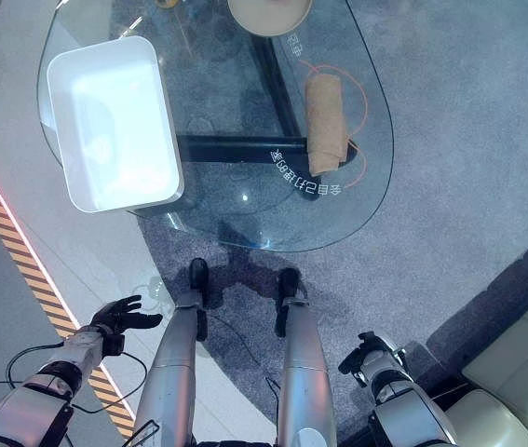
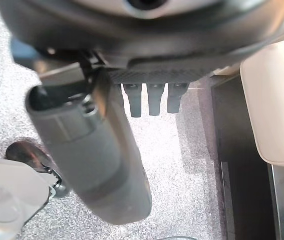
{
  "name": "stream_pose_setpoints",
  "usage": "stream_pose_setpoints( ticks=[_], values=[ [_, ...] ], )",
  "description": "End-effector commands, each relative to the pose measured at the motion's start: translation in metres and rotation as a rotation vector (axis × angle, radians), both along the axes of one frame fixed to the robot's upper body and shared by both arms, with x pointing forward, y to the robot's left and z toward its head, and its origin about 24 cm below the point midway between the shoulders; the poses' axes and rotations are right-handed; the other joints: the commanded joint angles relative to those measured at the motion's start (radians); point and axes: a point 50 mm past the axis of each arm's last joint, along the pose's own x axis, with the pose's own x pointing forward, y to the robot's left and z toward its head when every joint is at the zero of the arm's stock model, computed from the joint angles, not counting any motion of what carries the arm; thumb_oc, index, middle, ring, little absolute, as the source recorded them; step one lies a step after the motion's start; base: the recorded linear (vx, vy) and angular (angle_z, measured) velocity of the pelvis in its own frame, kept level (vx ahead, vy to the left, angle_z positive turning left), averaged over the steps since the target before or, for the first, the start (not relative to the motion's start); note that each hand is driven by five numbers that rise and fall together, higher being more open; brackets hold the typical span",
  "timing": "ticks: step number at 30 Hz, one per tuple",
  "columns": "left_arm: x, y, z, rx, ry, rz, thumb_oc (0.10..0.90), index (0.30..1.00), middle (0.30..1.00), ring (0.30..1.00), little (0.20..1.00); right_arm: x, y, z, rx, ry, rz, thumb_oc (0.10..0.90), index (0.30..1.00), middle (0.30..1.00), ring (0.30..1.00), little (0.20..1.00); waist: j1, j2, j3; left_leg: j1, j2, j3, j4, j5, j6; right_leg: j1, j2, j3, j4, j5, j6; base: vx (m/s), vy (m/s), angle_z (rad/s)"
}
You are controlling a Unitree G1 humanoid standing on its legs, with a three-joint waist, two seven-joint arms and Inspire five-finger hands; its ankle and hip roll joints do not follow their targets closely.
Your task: Wipe the table with a cloth and put it in the basket.
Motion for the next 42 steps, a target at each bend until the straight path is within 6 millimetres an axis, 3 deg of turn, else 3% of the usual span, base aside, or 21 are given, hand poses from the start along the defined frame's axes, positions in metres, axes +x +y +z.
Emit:
stream_pose_setpoints(
  ticks=[1,9,16,21,27,29,31,42],
  values=[
    [-0.025,0.021,-0.011,0.034,0.045,0.066,0.8,0.9,0.9,0.9,0.9,-0.044,-0.042,-0.008,-0.088,0.088,-0.105,0.8,0.9,0.9,0.9,0.9,-0.004,0.01,-0.01,-0.03,-0.018,0.022,0.181,-0.095,0.065,0.024,-0.032,-0.032,-0.005,0.046,-0.024,0.0,0.0,0.0],
    [-0.026,0.02,-0.012,0.03,0.051,0.06,0.8,0.9,0.9,0.9,0.9,-0.038,-0.046,-0.002,-0.103,0.002,-0.157,0.8,0.9,0.9,0.9,0.9,-0.006,0.007,-0.01,-0.028,-0.019,0.025,0.181,-0.095,0.058,0.034,-0.031,-0.035,-0.019,0.049,-0.025,0.0,0.0,0.0],
    [-0.029,0.024,-0.013,0.036,0.066,0.053,0.8,0.9,0.9,0.9,0.9,-0.019,-0.071,0.03,-0.094,-0.316,-0.373,0.8,0.9,0.9,0.9,0.9,-0.004,0.005,-0.01,-0.024,-0.016,0.027,0.194,-0.105,0.058,0.047,-0.036,-0.04,-0.02,0.05,-0.024,0.03,-0.012,0.01],
    [-0.034,0.029,-0.014,0.05,0.08,0.046,0.8,0.9,0.9,0.9,0.9,0.02,-0.091,0.091,-0.108,-0.708,-0.457,0.8,0.9,0.9,0.9,0.9,0.0,-0.008,-0.01,-0.023,-0.013,0.023,0.208,-0.117,0.064,0.047,-0.033,-0.042,-0.007,0.05,-0.025,0.05,-0.037,0.05],
    [-0.036,0.028,-0.016,0.048,0.088,0.049,0.8,0.9,0.9,0.9,0.9,0.061,-0.082,0.16,-0.14,-1.033,-0.389,0.8,0.9,0.9,0.9,0.9,-0.002,-0.01,-0.01,-0.019,-0.012,0.018,0.197,-0.117,0.069,0.041,-0.032,-0.042,-0.009,0.054,-0.025,0.01,-0.005,0.02],
    [-0.036,0.028,-0.016,0.048,0.088,0.047,0.8,0.9,0.9,0.9,0.9,0.068,-0.079,0.173,-0.139,-1.096,-0.37,0.8,0.9,0.9,0.9,0.9,-0.001,-0.008,-0.01,-0.019,-0.014,0.017,0.193,-0.116,0.069,0.04,-0.032,-0.042,-0.011,0.055,-0.025,0.0,0.0,0.0],
    [-0.035,0.029,-0.015,0.048,0.089,0.047,0.8,0.9,0.9,0.9,0.9,0.082,-0.068,0.203,-0.114,-1.207,-0.337,0.8,0.9,0.9,0.9,0.9,-0.001,-0.006,-0.01,-0.021,-0.016,0.015,0.189,-0.113,0.068,0.035,-0.032,-0.043,-0.01,0.055,-0.025,0.0,0.0,0.0],
    [-0.029,0.019,-0.015,0.032,0.08,0.024,0.8,0.9,0.9,0.9,0.9,0.117,-0.007,0.288,-0.015,-1.506,-0.107,0.8,0.9,0.9,0.9,0.9,0.005,0.019,-0.01,-0.015,-0.025,0.016,0.174,-0.109,0.063,0.037,-0.036,-0.046,-0.014,0.042,-0.026,0.0,0.003,0.0]
  ],
)
